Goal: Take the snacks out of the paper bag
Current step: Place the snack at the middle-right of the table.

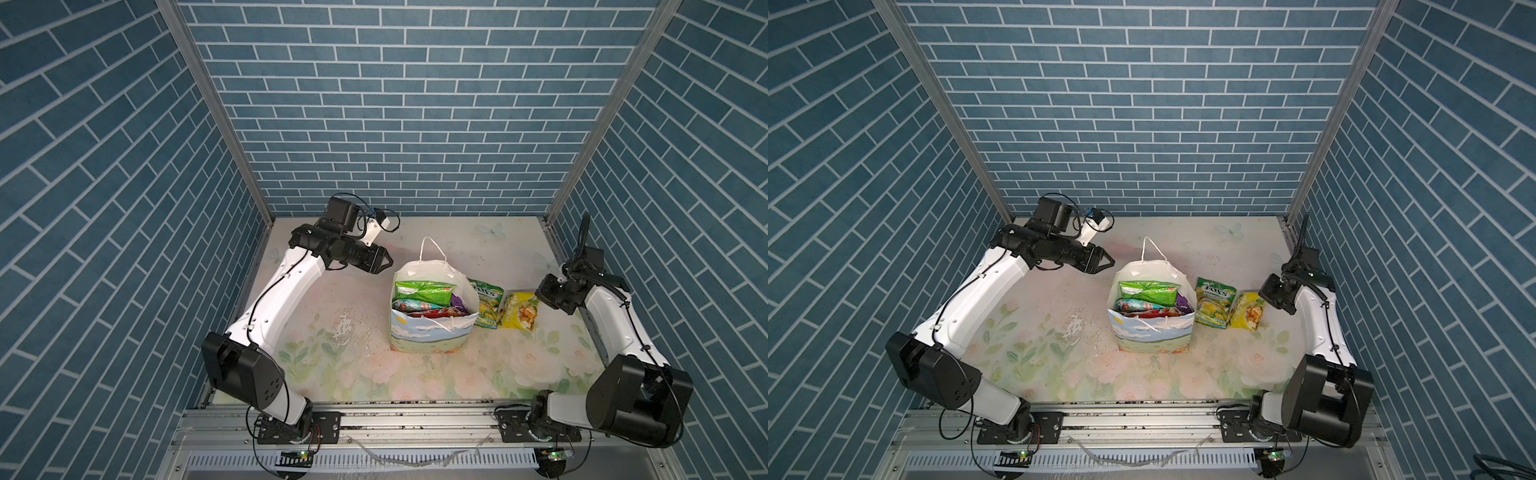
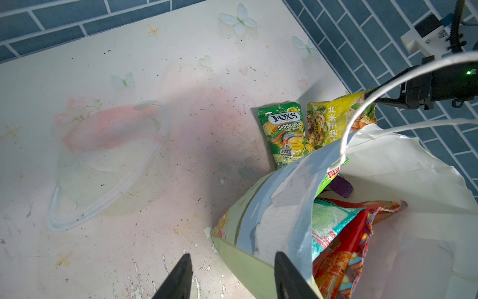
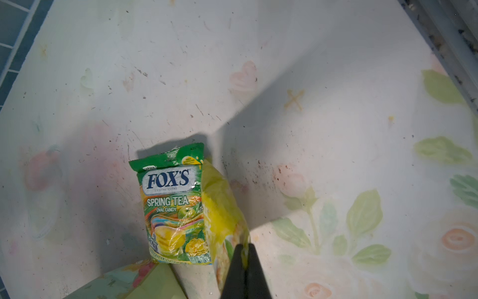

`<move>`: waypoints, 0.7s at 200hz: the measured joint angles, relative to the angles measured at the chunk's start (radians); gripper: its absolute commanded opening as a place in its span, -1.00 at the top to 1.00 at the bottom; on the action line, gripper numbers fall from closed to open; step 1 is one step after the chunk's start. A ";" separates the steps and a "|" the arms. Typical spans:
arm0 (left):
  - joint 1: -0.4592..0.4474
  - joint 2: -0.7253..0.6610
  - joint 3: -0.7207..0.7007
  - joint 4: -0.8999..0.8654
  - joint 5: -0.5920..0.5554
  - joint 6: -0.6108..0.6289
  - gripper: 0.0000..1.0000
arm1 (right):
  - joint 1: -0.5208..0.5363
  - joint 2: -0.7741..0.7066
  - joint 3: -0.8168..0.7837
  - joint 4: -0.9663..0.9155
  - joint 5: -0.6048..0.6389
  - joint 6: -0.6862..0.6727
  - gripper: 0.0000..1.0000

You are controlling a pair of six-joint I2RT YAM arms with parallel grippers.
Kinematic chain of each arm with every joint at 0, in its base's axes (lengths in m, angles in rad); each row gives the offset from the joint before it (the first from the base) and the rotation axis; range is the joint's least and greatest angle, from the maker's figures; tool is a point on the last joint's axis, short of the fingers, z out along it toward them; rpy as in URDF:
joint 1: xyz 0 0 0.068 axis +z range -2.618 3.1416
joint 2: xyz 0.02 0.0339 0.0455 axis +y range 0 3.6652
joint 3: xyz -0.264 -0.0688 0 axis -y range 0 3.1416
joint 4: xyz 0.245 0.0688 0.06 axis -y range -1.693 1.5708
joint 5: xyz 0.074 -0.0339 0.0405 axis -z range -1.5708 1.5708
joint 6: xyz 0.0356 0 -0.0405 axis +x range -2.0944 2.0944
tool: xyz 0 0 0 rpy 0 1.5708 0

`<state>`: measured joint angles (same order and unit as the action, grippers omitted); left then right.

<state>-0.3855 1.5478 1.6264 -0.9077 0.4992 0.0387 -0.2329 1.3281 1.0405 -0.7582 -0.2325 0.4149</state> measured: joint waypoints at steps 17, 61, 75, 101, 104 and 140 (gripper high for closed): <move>0.000 0.000 0.000 0.000 0.000 0.000 -0.06 | -0.022 0.021 -0.005 0.004 0.000 -0.002 1.00; 0.000 0.000 0.000 0.001 0.000 -0.002 -0.06 | -0.064 0.046 -0.047 0.030 0.008 -0.005 0.93; 0.000 0.000 -0.002 0.001 0.000 -0.005 -0.06 | -0.074 0.062 -0.050 0.033 0.008 -0.005 0.86; 0.000 0.000 -0.005 0.002 0.000 -0.008 -0.06 | -0.080 0.097 -0.050 0.046 0.014 -0.014 0.70; 0.000 0.000 -0.005 0.002 0.000 -0.008 -0.06 | -0.081 0.100 -0.050 0.048 0.015 -0.015 0.68; 0.000 -0.001 -0.008 0.006 -0.002 -0.014 -0.07 | -0.085 0.114 -0.050 0.049 0.029 -0.030 0.53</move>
<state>-0.3855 1.5467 1.6184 -0.9016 0.4976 0.0246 -0.3176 1.4422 0.9901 -0.7090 -0.2039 0.3847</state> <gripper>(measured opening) 0.535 0.209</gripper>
